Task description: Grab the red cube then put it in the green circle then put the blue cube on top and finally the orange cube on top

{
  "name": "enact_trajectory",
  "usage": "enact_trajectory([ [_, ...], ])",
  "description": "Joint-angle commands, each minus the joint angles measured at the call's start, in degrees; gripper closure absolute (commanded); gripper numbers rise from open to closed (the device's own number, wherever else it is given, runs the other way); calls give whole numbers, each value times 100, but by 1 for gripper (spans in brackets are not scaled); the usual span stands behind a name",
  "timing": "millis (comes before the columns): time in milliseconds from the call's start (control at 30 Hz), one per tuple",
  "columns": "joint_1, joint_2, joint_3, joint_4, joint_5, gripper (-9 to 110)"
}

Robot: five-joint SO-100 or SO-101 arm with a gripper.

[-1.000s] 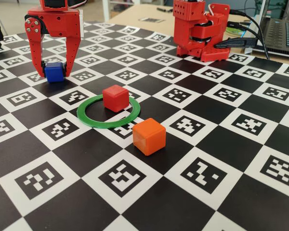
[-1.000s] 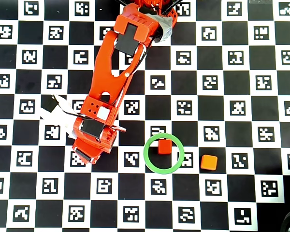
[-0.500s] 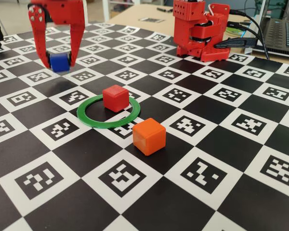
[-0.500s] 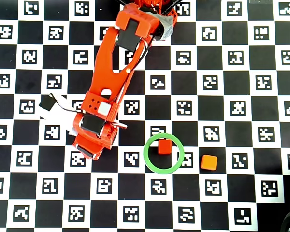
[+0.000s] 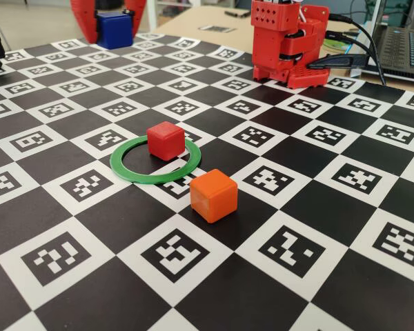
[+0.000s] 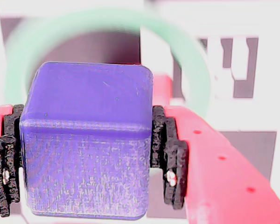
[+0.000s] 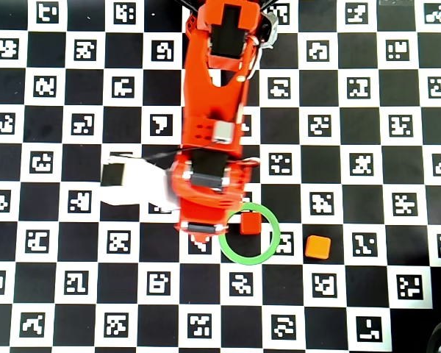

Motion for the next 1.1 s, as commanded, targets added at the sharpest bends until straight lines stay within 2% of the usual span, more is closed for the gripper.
enact_trajectory([
  [0,-457,589,-457,62,167,94],
  [267,-932,360,114,-439,492,94],
  [567,-861,334,1441,-1477,896,94],
  [1067,-791,466,2303,-2268,1274,94],
])
